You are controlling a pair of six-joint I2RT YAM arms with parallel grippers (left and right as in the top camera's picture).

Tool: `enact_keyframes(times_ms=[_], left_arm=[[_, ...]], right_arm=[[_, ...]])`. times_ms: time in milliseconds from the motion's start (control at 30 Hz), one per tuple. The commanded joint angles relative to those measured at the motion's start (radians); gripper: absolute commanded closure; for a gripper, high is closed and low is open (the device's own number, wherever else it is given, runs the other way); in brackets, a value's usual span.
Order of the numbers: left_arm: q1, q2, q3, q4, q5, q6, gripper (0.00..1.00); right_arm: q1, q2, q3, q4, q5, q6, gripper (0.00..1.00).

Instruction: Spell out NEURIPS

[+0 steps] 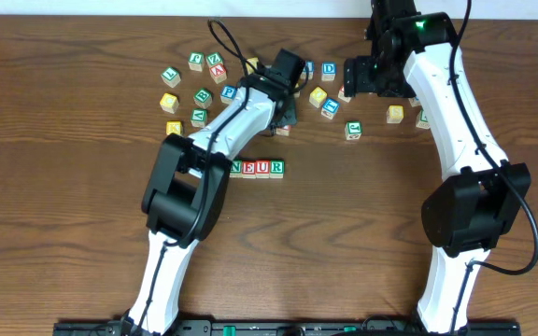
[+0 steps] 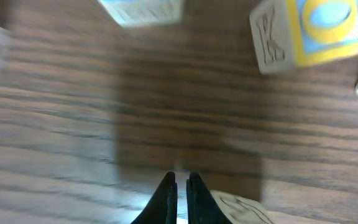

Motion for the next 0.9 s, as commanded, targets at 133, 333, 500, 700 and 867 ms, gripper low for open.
enact_keyframes(times_ms=[133, 333, 500, 700, 867], left_arm=[[0.000, 0.005, -0.004, 0.037, 0.128, 0.082, 0.92], [0.000, 0.005, -0.004, 0.040, 0.208, 0.168, 0.92], [0.000, 0.005, -0.004, 0.053, 0.312, 0.220, 0.92], [0.024, -0.023, -0.002, 0.051, 0.313, 0.224, 0.92], [0.076, -0.114, -0.002, 0.026, 0.315, 0.223, 0.92]], right_arm=[[-0.034, 0.008, 0.011, -0.003, 0.026, -0.010, 0.11], [-0.064, 0.008, 0.011, -0.002, -0.014, -0.011, 0.11], [-0.072, 0.008, 0.011, -0.001, -0.039, -0.029, 0.10], [-0.072, 0.008, 0.011, 0.005, -0.085, -0.071, 0.10], [-0.072, 0.008, 0.011, 0.029, -0.122, -0.090, 0.11]])
